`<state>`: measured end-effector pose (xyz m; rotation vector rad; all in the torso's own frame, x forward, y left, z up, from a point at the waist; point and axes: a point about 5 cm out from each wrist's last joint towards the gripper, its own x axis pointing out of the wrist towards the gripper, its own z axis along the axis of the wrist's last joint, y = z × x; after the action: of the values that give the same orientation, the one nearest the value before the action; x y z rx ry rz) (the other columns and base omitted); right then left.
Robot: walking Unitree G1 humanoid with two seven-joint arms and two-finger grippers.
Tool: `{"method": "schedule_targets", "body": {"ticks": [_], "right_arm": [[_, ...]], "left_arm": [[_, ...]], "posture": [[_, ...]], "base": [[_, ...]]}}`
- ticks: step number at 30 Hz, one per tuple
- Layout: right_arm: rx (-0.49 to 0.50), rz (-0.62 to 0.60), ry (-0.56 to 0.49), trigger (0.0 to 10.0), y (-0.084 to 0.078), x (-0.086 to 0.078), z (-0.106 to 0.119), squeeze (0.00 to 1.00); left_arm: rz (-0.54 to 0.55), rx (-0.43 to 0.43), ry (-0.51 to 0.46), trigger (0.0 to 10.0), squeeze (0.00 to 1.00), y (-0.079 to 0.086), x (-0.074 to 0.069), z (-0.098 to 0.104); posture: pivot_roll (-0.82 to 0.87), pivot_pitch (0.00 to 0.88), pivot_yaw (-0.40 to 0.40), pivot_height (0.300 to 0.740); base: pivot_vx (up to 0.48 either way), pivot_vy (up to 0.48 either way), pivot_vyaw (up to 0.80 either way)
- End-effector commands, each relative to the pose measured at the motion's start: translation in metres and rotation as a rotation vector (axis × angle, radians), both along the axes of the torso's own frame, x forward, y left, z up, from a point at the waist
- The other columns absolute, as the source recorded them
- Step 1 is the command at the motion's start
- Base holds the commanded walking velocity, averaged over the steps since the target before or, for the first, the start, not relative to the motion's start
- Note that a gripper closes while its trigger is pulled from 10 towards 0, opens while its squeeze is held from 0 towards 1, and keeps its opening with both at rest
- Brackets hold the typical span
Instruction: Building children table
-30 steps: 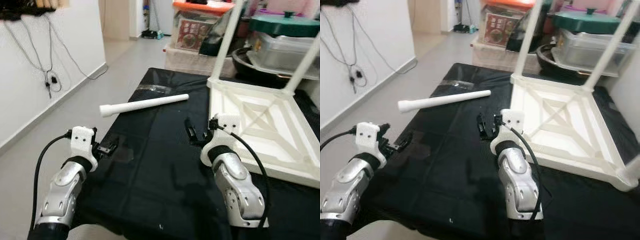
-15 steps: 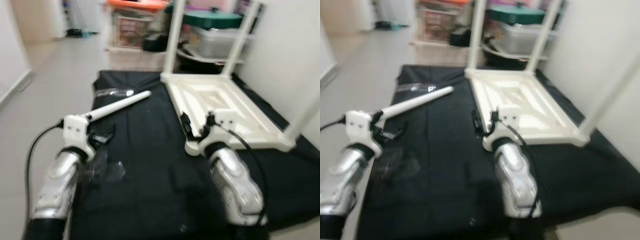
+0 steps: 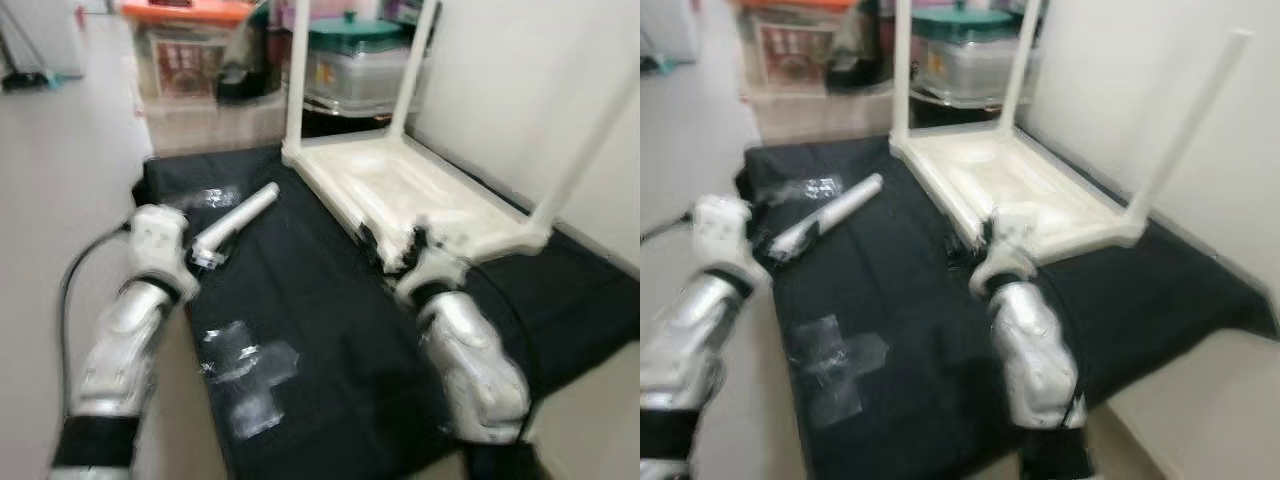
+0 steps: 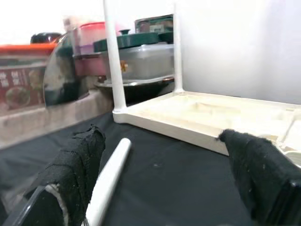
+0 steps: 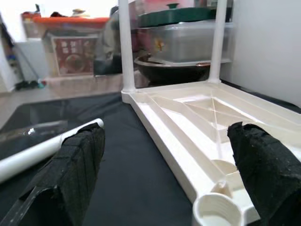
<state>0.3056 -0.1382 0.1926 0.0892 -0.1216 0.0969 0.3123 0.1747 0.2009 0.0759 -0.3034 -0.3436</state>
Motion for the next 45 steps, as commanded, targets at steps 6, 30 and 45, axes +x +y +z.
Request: {"method": "schedule_targets", "body": {"ticks": [6, 30, 45], "right_arm": [[0.017, 0.019, -0.006, 10.0, 0.005, 0.002, 0.004, 0.0], [0.021, -0.003, 0.017, 10.0, 0.003, 0.004, -0.001, 0.0], [0.024, 0.008, 0.051, 10.0, 0.005, 0.005, -0.007, 0.0]], "left_arm": [[0.023, 0.012, -0.001, 10.0, 0.0, 0.006, -0.001, 0.0], [0.028, 0.165, 0.097, 10.0, 0.0, 0.016, 0.002, -0.005], [0.254, 0.257, 0.28, 10.0, 0.0, 0.074, -0.006, -0.022]], "posture": [[0.11, 0.0, -0.078, 0.74], [0.12, 0.0, -0.077, 0.74], [0.15, 0.0, -0.086, 0.74]], "base": [[0.0, 0.309, -0.54], [0.0, 0.0, -0.66], [0.0, 0.0, 0.0]]}}
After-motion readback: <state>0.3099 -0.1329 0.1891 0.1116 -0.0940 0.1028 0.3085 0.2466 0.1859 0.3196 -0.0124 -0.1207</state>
